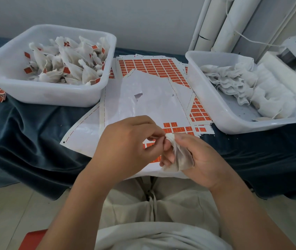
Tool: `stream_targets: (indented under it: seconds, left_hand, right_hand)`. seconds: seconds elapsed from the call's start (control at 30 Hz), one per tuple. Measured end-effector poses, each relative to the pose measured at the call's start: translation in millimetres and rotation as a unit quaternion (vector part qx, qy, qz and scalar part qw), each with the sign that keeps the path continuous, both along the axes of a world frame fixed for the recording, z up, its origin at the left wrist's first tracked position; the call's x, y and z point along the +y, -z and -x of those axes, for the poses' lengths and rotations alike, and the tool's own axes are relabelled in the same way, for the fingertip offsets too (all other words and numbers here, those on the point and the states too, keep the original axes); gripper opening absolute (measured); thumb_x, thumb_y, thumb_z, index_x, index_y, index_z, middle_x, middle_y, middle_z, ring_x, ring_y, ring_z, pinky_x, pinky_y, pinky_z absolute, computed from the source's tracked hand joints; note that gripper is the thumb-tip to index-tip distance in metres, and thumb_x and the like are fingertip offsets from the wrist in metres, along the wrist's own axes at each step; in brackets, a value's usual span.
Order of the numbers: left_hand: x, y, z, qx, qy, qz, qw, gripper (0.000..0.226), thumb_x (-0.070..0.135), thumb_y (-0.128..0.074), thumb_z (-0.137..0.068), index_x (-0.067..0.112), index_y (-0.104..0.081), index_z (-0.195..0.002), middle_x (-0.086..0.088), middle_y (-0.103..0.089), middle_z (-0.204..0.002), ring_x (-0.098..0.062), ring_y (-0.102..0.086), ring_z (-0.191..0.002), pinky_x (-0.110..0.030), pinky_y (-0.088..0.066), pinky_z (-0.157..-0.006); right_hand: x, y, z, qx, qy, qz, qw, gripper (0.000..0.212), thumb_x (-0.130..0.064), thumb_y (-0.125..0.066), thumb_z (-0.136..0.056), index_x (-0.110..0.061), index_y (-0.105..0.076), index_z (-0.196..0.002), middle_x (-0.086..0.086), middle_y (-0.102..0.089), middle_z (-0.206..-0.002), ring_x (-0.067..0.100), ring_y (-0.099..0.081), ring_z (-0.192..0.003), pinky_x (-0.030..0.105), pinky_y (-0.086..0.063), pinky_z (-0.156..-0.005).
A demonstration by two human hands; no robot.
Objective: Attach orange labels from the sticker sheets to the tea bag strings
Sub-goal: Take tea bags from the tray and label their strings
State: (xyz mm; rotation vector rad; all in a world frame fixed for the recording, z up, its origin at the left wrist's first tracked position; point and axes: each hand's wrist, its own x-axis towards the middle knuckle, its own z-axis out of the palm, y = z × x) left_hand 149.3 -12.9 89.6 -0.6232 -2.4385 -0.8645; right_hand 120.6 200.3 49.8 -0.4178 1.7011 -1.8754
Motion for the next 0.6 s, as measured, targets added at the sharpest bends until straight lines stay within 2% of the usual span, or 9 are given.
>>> stream_targets:
  seconds: [0.1,0.2,0.27,0.3,0.37,0.43,0.47,0.53,0.6]
  left_hand:
    - [1,2,2,-0.123,0.034,-0.081,0.989,0.012,0.037,-0.064,-0.09,0.031,-0.071,-0.082,0.018,-0.066,-0.083,-0.004,-0.064,-0.079,-0.012,-0.044,-0.06]
    - [-1,8,4,-0.257,0.089,-0.161,0.949,0.013,0.025,-0.064,-0.093,0.031,-0.07,-0.082,0.014,-0.068,-0.084,-0.004,-0.063,-0.071,-0.015,-0.047,-0.06]
    - [-2,10,7,-0.339,0.132,-0.201,0.909,0.016,0.026,-0.059,-0.093,0.027,-0.073,-0.085,0.007,-0.073,-0.088,-0.014,-0.067,-0.078,-0.029,-0.056,-0.07]
    - [-2,11,7,-0.373,0.164,-0.229,0.884,0.018,0.024,-0.058,-0.094,0.025,-0.074,-0.085,0.004,-0.073,-0.087,-0.017,-0.068,-0.08,-0.032,-0.056,-0.074]
    - [0,12,5,-0.417,0.223,-0.29,0.832,0.018,0.022,-0.06,-0.093,0.024,-0.074,-0.081,0.008,-0.067,-0.077,-0.007,-0.06,-0.071,-0.02,-0.048,-0.071]
    - [5,12,3,-0.447,0.253,-0.334,0.791,0.015,0.028,-0.062,-0.087,0.023,-0.073,-0.078,0.008,-0.058,-0.071,-0.007,-0.048,-0.066,-0.023,-0.04,-0.07]
    - [7,12,3,-0.454,0.254,-0.345,0.781,0.015,0.031,-0.064,-0.086,0.024,-0.073,-0.076,0.007,-0.056,-0.07,-0.008,-0.046,-0.066,-0.026,-0.038,-0.07]
    - [6,11,4,-0.443,0.233,-0.345,0.793,0.015,0.028,-0.069,-0.087,0.027,-0.075,-0.073,0.009,-0.06,-0.069,-0.006,-0.051,-0.065,-0.023,-0.041,-0.068]
    - [2,6,4,-0.404,0.173,-0.312,0.842,0.015,0.029,-0.072,-0.087,0.03,-0.079,-0.074,0.011,-0.071,-0.073,-0.007,-0.063,-0.068,-0.021,-0.05,-0.066]
  right_hand:
    - [4,6,0,0.018,-0.013,-0.005,1.0,0.027,-0.041,-0.051,-0.108,-0.027,-0.074,-0.108,0.002,-0.065,-0.101,0.036,-0.062,-0.102,0.054,-0.046,-0.103]
    - [2,3,-2,-0.105,-0.046,0.12,0.986,0.027,-0.034,-0.058,-0.107,-0.012,-0.073,-0.103,0.004,-0.066,-0.088,0.021,-0.063,-0.086,0.041,-0.054,-0.093]
    - [0,1,-3,-0.153,-0.055,0.161,0.974,0.024,-0.032,-0.063,-0.103,-0.011,-0.074,-0.096,0.004,-0.067,-0.082,0.018,-0.063,-0.079,0.037,-0.055,-0.088]
    - [-1,1,-3,-0.168,-0.068,0.171,0.968,0.024,-0.032,-0.063,-0.102,-0.012,-0.074,-0.093,0.003,-0.067,-0.08,0.017,-0.064,-0.077,0.035,-0.055,-0.086]
    - [-6,0,-6,-0.184,-0.111,0.203,0.955,0.027,-0.03,-0.057,-0.104,-0.013,-0.074,-0.091,0.0,-0.068,-0.078,0.014,-0.066,-0.076,0.033,-0.055,-0.085]
    - [-12,-1,-10,-0.194,-0.137,0.239,0.941,0.03,-0.028,-0.051,-0.107,-0.012,-0.072,-0.095,-0.001,-0.071,-0.079,0.012,-0.068,-0.077,0.031,-0.055,-0.086]
    - [-15,0,-12,-0.201,-0.14,0.253,0.936,0.031,-0.027,-0.048,-0.107,-0.011,-0.072,-0.095,-0.001,-0.072,-0.079,0.012,-0.069,-0.077,0.031,-0.055,-0.086]
    - [-19,1,-14,-0.228,-0.125,0.273,0.926,0.033,-0.025,-0.047,-0.107,-0.009,-0.072,-0.092,0.001,-0.072,-0.077,0.014,-0.069,-0.076,0.031,-0.055,-0.086]
    - [-20,2,-15,-0.247,-0.097,0.278,0.923,0.034,-0.024,-0.047,-0.107,-0.008,-0.071,-0.089,0.003,-0.072,-0.075,0.015,-0.069,-0.075,0.032,-0.055,-0.087]
